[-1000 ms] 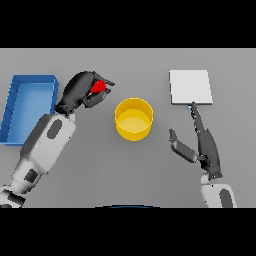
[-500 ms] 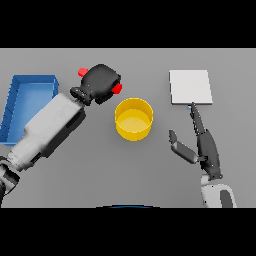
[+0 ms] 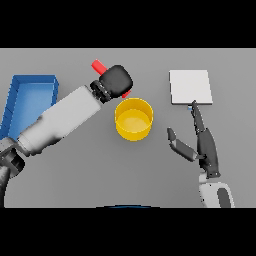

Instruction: Pick up the red beaker and tilt it to pour out 1 green nut into yellow bowl. Pick up the yellow bowl and place it on the metallic measuring scale.

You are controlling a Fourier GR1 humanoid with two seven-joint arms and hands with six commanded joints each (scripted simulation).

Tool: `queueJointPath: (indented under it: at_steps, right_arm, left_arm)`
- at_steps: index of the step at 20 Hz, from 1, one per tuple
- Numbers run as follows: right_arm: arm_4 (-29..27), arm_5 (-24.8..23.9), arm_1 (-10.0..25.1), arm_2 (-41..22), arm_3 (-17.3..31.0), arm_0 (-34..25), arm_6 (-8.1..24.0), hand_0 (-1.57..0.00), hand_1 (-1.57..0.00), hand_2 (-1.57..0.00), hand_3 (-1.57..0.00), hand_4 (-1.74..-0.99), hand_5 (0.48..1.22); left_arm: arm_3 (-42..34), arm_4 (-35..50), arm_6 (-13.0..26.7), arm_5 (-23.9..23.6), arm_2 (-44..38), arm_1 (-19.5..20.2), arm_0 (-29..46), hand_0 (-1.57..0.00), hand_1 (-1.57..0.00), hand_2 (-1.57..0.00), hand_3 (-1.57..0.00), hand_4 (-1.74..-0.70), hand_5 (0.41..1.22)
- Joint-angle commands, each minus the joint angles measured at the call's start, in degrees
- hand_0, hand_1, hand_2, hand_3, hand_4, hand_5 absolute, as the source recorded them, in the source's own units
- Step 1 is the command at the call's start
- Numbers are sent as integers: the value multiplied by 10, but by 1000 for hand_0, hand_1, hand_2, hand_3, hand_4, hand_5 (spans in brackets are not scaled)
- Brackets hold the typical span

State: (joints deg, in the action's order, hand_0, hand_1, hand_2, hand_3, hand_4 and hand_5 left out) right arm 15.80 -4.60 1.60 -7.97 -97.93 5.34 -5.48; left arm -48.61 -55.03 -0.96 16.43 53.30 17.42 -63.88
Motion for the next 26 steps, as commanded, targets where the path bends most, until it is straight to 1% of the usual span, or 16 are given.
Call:
queueJointPath:
  at_steps: [1, 3, 5, 6, 8, 10, 11, 14, 15, 17, 18, 19, 21, 23, 24, 26]
  right_arm:
    - [2, 2, -7, -8, -2, 8, -7, 1, 1, 1, 1, -1193, 648]
    - [8, 0, 1, -5, -1, 5, 4, 1, 1, 1, 1, -1188, 647]
    - [8, -1, -2, -7, -6, 10, 3, 1, 1, 1, 1, -1179, 635]
    - [6, -3, -7, -7, -4, 9, -4, 1, 1, 1, 1, -1180, 630]
    - [6, -4, -2, -3, -7, 9, 4, 1, 1, 1, 1, -1169, 624]
    - [2, -3, -2, 0, -8, 0, 13, 1, 1, 1, 1, -1164, 625]
    - [-1, -1, -1, 1, -4, 4, 6, 1, 1, 1, 1, -1165, 626]
    - [12, -6, 1, -2, -3, 2, 6, 1, 1, 1, 1, -1157, 629]
    - [15, -7, 6, -2, -2, 6, -1, 1, 1, 1, 1, -1159, 632]
    - [18, -9, 3, -2, 0, 0, 7, 1, 1, 1, 1, -1160, 635]
    - [14, -9, 4, 1, 6, -3, 8, 1, 1, 1, 1, -1155, 637]
    - [10, -9, -3, -1, 7, 3, 1, 1, 1, 1, 1, -1154, 634]
    - [9, -10, -1, 1, 2, 3, -4, 1, 1, 1, 1, -1154, 635]
    - [3, -4, -2, 0, -3, 1, -5, 1, 1, 1, 1, -1153, 636]
    - [0, -2, -2, 0, 0, 4, -7, 1, 1, 1, 1, -1157, 638]
    - [-2, 3, 2, 1, 2, 5, -9, 1, 1, 1, 1, -1150, 649]
  left_arm:
    - [-1, -10, 2, 5, 14, 0, -10, -1571, -1571, -1571, -1571, -1725, 1219]
    - [8, -26, -7, 12, 43, 0, -27, -1571, -1571, -1571, -1571, -1730, 1220]
    - [10, -39, -16, 11, 70, 3, -39, -1571, -1571, -1571, -1571, -1734, 1220]
    - [20, -49, -18, -2, 84, -3, -42, -1571, -1571, -1571, -1571, -1735, 1220]
    - [36, -70, -26, -13, 116, -15, -60, -1571, -1571, -1571, -1571, -1735, 1221]
    - [40, -89, -36, -11, 146, -15, -80, -1571, -1571, -1571, -1571, -1735, 1221]
    - [43, -94, -44, -15, 158, -18, -87, -1571, -1571, -1571, -1571, -1735, 1221]
    - [52, -114, -43, -20, 195, -25, -102, -1571, -1571, -1571, -1571, -1733, 1221]
    - [54, -117, -44, -19, 202, -25, -110, -1571, -1571, -1571, -1571, -1731, 1221]
    - [61, -124, -40, -14, 220, -39, -122, -1571, -1571, -1571, -1571, -1727, 1221]
    - [51, -126, -40, -8, 228, -37, -127, -1571, -1571, -1571, -1571, -1725, 1221]
    - [54, -127, -46, -9, 235, -36, -137, -1571, -1571, -1571, -1571, -1722, 1221]
    - [56, -128, -46, -12, 247, -38, -144, -1571, -1571, -1571, -1571, -1720, 1221]
    - [69, -127, -68, -22, 254, -32, -175, -1571, -1571, -1571, -1571, -1721, 1221]
    - [78, -121, -71, -24, 249, -31, -195, -1571, -1571, -1571, -1571, -1721, 1221]
    - [111, -124, -76, -45, 252, -18, -234, -1571, -1571, -1571, -1571, -1722, 1221]
